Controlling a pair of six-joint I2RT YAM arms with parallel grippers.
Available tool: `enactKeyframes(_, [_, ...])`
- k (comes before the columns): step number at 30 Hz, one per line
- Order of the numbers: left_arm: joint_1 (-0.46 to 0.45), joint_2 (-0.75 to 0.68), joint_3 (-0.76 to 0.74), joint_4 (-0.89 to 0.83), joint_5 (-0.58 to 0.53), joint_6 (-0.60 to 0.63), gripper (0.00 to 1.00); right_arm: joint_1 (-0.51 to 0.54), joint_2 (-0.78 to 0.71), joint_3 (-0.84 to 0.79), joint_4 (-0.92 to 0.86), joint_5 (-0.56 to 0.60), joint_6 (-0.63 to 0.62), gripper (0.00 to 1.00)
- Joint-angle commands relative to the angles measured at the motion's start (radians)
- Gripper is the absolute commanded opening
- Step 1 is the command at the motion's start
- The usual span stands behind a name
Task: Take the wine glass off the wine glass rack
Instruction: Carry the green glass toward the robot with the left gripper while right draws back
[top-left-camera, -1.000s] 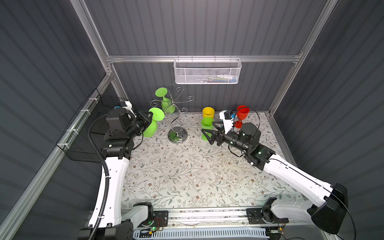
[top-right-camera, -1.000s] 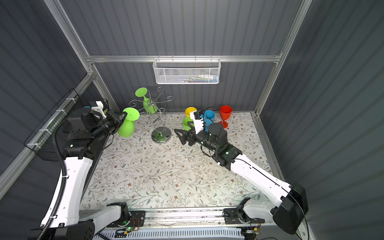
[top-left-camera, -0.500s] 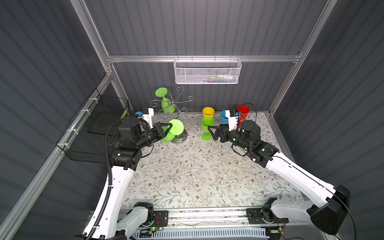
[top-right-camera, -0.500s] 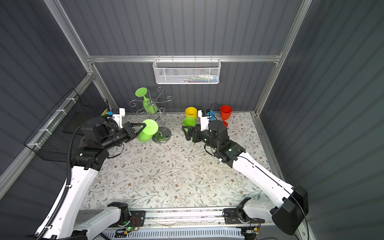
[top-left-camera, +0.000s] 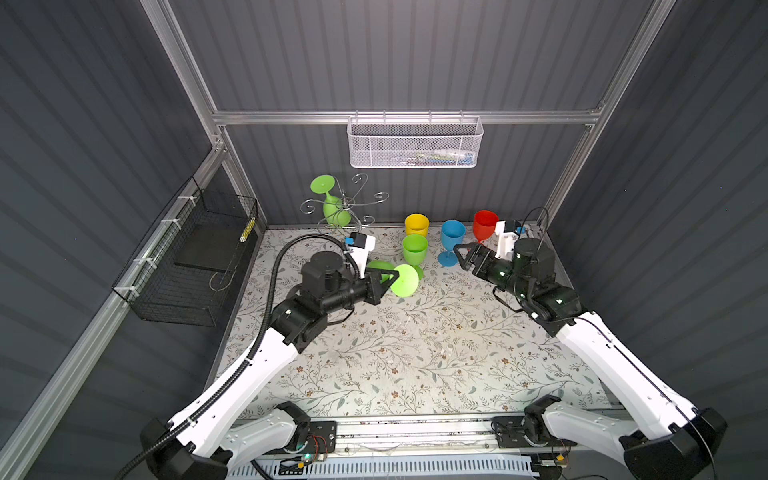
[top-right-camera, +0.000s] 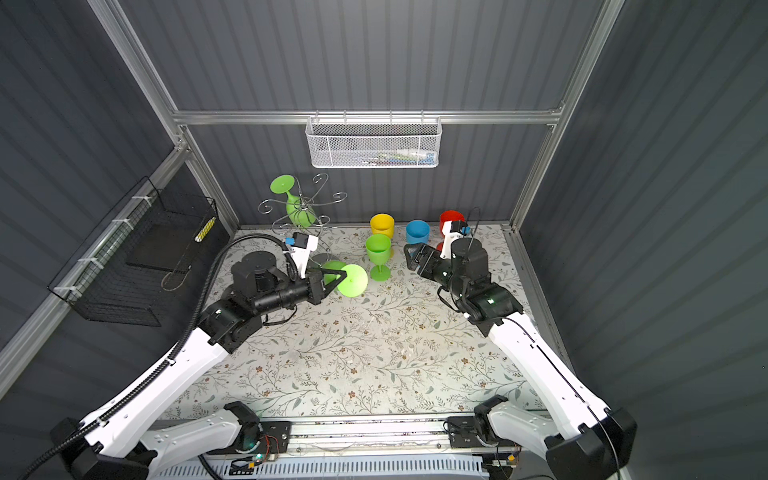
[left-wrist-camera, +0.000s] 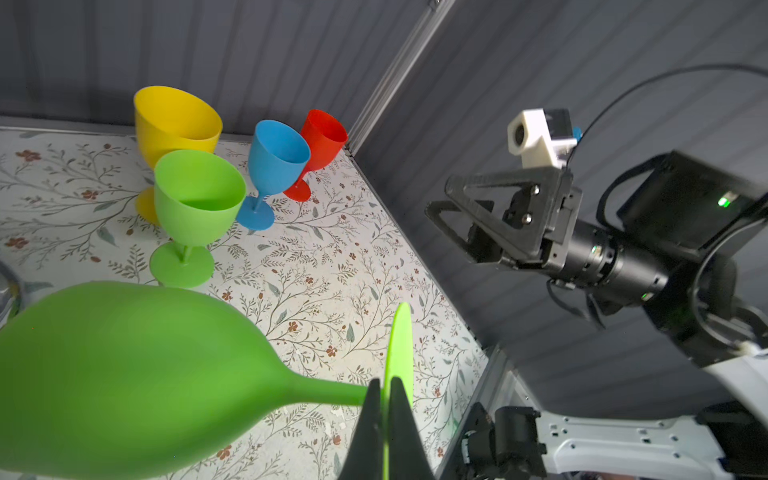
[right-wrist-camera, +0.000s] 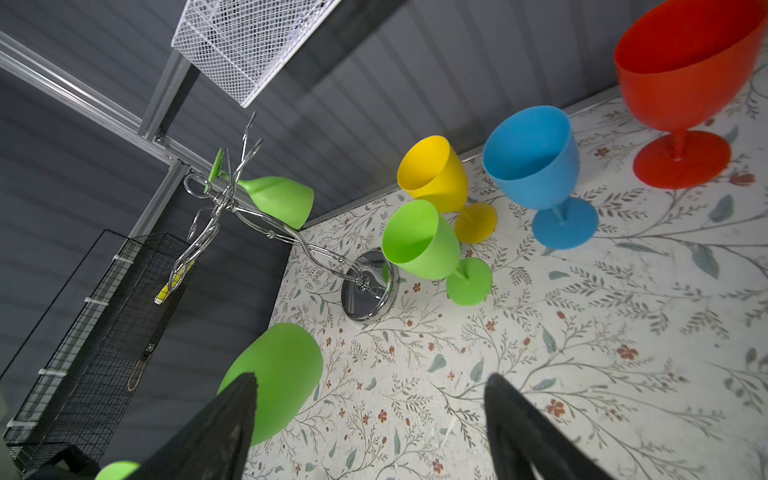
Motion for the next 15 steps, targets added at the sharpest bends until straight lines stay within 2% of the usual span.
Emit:
enactKeyframes(1, [-0.082,0.052,-0.017,0.088,-0.149,0.147,0.0,-0.04,-0.026,-0.003,-0.117,-0.018,0.074,0.85])
enactKeyframes(10, [-0.319,0.193,-0.039,0.283,-0.425,0.406,0.0,-0.117,-0.071,0.04,-0.311,-0.074,0.178,0.81])
enactKeyframes(15, [-0.411,0.259,-0.039,0.387,-0.573,0.529,0.0,-0.133,-0.073,0.067,-0.38,-0.103,0.24,0.78])
